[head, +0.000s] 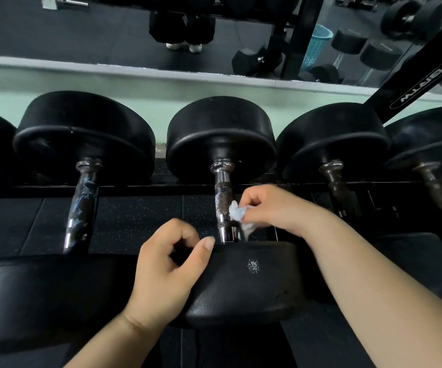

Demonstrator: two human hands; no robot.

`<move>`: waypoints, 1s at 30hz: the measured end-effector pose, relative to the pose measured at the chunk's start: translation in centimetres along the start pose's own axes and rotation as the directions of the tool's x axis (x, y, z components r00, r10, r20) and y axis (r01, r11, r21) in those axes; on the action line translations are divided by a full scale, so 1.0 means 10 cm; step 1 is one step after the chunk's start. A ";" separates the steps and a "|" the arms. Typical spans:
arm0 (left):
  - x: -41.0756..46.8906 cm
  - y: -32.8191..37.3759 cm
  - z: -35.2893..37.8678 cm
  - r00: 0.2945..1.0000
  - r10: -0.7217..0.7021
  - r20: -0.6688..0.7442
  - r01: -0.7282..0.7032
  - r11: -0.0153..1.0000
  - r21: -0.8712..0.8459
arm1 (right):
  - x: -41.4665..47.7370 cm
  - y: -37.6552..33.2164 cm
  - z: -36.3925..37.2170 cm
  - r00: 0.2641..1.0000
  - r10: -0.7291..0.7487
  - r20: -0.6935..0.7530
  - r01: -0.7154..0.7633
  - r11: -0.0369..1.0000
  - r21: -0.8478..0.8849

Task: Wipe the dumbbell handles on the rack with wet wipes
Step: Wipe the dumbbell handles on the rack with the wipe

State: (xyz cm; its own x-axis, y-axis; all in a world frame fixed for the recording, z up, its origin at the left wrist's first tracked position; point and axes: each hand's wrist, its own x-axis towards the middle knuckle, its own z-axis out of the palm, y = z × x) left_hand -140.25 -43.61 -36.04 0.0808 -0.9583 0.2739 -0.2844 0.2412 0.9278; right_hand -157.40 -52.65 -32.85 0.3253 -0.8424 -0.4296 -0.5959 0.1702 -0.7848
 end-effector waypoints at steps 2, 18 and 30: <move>0.00 0.01 0.00 1.000 -0.004 -0.004 0.004 1.000 -0.016 | 0.01 -0.04 -0.02 0.999 -0.030 -0.021 0.029 0.998 -0.049; -0.01 0.08 0.00 0.998 -0.059 0.017 0.061 0.985 -0.162 | -0.23 -0.18 -0.04 0.958 -0.096 -0.270 0.177 0.939 0.294; 0.34 0.29 -0.17 0.943 -0.168 0.289 0.136 0.982 0.129 | -0.36 -0.45 0.21 0.965 -0.226 -0.130 0.244 0.958 0.151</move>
State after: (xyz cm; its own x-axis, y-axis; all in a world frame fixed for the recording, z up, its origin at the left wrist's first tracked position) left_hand -139.15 -45.87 -31.95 -0.1516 -0.9880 0.0291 -0.3918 0.0871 0.9159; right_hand -154.38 -49.33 -28.68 0.3530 -0.9182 -0.1795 -0.3804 0.0344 -0.9242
